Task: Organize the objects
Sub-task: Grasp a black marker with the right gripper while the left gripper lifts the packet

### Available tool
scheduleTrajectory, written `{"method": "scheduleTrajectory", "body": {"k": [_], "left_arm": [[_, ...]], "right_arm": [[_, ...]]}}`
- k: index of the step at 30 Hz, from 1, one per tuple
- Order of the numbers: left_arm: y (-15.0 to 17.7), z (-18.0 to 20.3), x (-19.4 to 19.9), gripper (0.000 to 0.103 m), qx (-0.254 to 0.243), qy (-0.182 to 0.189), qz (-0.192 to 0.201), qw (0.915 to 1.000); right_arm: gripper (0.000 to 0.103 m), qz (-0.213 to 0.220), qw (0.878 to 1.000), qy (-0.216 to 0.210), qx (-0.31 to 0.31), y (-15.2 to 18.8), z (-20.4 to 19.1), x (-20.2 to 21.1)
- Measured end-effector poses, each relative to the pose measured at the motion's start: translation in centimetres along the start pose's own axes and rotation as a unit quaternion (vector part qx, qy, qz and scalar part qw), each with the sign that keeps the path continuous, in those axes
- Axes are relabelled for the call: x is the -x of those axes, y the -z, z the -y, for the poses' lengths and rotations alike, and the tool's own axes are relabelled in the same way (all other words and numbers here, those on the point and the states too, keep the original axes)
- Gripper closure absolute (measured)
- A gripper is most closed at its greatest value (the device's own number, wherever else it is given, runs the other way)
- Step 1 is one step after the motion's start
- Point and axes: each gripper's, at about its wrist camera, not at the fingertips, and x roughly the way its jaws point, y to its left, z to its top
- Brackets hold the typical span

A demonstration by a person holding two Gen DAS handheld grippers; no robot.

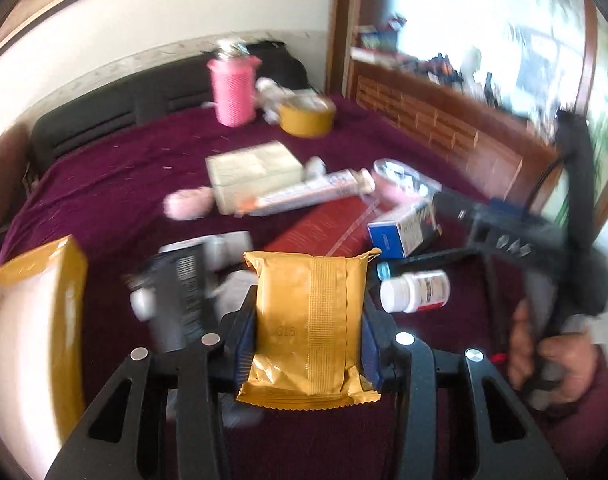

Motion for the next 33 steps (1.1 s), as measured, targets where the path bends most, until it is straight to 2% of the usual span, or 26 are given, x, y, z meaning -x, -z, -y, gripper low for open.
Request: {"method": "scheduleTrajectory", "body": {"k": [3,6,8,11,15,19,22,23,25,26,27,30,33], "left_arm": [[1.1,-2.6,3.4,0.065,0.039,-0.003,0.016,0.9991],[2.5,-5.2,5.9,0.065,0.064,-0.014,0.026,0.9975],[3.6,-6.7,7.1,0.065,0.076,-0.022,0.032,0.9963],[5.7,-8.4,8.2,0.065,0.096,-0.028,0.037,0.9943],[7.9,-10.3,8.6,0.064,0.130,-0.030,0.031,0.9906],[9.5,-12.0,9.9,0.064,0.159,-0.034,0.037,0.9861],[10.3,-13.0,11.1,0.064,0.167,-0.043,0.045,0.9840],[10.7,-13.4,11.5,0.064,0.170,-0.046,0.048,0.9832],[11.3,-14.0,11.9,0.064,0.177,-0.049,0.051,0.9816],[11.5,-14.3,12.1,0.064,0.181,-0.050,0.053,0.9807],[11.7,-14.5,12.1,0.064,0.186,-0.050,0.054,0.9798],[12.0,-15.1,12.3,0.064,0.199,-0.047,0.057,0.9772],[12.3,-15.4,12.5,0.064,0.202,-0.048,0.061,0.9762]], "right_arm": [[0.000,0.001,0.999,-0.026,0.019,0.0,-1.0,0.4],[0.000,-0.038,0.996,-0.066,0.052,0.2,-2.2,1.3],[0.000,-0.065,0.988,-0.089,0.105,1.0,-3.7,2.5],[0.000,-0.103,0.971,-0.110,0.186,2.7,-6.0,3.8],[0.000,-0.137,0.940,-0.154,0.273,5.0,-10.4,4.8],[0.001,-0.151,0.916,-0.136,0.347,7.1,-14.7,3.1],[0.014,-0.175,0.895,-0.126,0.390,8.5,-16.9,1.2],[0.026,-0.185,0.890,-0.123,0.399,9.1,-17.5,0.5],[0.040,-0.193,0.894,-0.134,0.380,8.9,-17.3,0.3],[0.060,-0.211,0.895,-0.148,0.365,8.6,-17.2,0.2],[0.074,-0.230,0.896,-0.165,0.342,8.5,-16.9,0.1],[0.082,-0.247,0.902,-0.170,0.310,8.7,-16.1,0.6],[0.091,-0.268,0.911,-0.186,0.253,8.7,-14.2,1.3]]}}
